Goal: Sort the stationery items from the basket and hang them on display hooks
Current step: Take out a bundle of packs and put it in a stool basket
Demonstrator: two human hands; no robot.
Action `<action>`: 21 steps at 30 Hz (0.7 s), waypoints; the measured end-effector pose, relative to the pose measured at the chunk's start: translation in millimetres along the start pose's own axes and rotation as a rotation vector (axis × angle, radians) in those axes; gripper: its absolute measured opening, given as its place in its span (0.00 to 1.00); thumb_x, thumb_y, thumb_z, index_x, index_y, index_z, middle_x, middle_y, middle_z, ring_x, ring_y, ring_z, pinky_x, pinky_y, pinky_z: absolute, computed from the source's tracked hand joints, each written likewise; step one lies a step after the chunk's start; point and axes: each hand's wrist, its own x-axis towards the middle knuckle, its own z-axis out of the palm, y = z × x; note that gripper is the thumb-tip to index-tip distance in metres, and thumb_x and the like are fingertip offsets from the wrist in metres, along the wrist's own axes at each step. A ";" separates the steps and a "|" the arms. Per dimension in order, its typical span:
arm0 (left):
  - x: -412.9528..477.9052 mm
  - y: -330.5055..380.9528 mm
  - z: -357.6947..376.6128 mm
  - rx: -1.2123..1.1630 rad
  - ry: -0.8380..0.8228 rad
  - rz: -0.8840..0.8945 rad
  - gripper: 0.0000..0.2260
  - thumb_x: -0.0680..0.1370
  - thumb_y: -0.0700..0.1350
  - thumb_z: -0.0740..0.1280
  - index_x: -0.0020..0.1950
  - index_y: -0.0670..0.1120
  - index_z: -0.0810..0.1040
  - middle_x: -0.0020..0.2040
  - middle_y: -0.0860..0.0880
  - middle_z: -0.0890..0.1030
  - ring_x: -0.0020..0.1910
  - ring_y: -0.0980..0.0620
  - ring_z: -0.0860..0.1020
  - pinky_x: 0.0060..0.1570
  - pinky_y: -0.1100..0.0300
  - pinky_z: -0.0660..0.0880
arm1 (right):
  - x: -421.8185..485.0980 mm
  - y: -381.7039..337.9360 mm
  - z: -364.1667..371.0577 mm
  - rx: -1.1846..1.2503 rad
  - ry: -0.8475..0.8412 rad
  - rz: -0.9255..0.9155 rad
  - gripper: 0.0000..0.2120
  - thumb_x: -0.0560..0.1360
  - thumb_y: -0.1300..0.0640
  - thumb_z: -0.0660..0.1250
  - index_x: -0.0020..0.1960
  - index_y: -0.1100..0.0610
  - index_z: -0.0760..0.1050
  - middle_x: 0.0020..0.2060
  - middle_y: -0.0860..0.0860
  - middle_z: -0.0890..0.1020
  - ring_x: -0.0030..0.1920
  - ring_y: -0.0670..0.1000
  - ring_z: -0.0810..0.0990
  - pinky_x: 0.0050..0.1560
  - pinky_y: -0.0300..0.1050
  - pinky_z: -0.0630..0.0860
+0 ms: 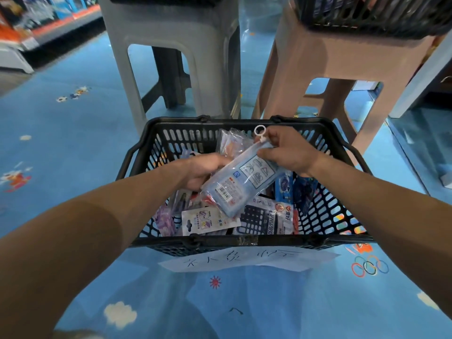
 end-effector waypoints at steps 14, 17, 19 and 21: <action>4.7 4.0 10.1 -0.230 -0.002 0.019 0.20 0.74 0.54 0.71 0.62 0.44 0.77 0.52 0.42 0.86 0.49 0.43 0.86 0.56 0.46 0.81 | 9.0 16.8 6.0 -0.139 0.284 0.162 0.28 0.70 0.51 0.80 0.62 0.56 0.69 0.52 0.51 0.79 0.51 0.51 0.78 0.48 0.45 0.77; 4.1 4.4 7.9 -0.239 0.063 0.023 0.25 0.74 0.52 0.72 0.68 0.44 0.73 0.55 0.41 0.84 0.49 0.42 0.85 0.53 0.45 0.82 | 8.0 13.0 2.2 0.286 0.164 0.345 0.21 0.74 0.62 0.77 0.59 0.56 0.68 0.49 0.58 0.81 0.36 0.50 0.83 0.24 0.39 0.74; 3.8 3.5 3.5 -0.227 0.134 0.038 0.22 0.79 0.54 0.69 0.69 0.45 0.73 0.53 0.41 0.84 0.46 0.43 0.84 0.47 0.47 0.82 | 8.0 13.5 -5.4 0.453 0.105 0.400 0.13 0.78 0.65 0.71 0.55 0.54 0.70 0.45 0.58 0.81 0.29 0.48 0.81 0.18 0.36 0.66; 1.3 1.5 -2.2 -0.189 0.173 0.055 0.20 0.81 0.55 0.66 0.67 0.45 0.76 0.53 0.41 0.85 0.47 0.43 0.84 0.51 0.45 0.81 | 8.5 16.0 -15.4 0.485 0.036 0.444 0.07 0.82 0.63 0.66 0.48 0.52 0.73 0.41 0.56 0.82 0.30 0.47 0.75 0.19 0.35 0.62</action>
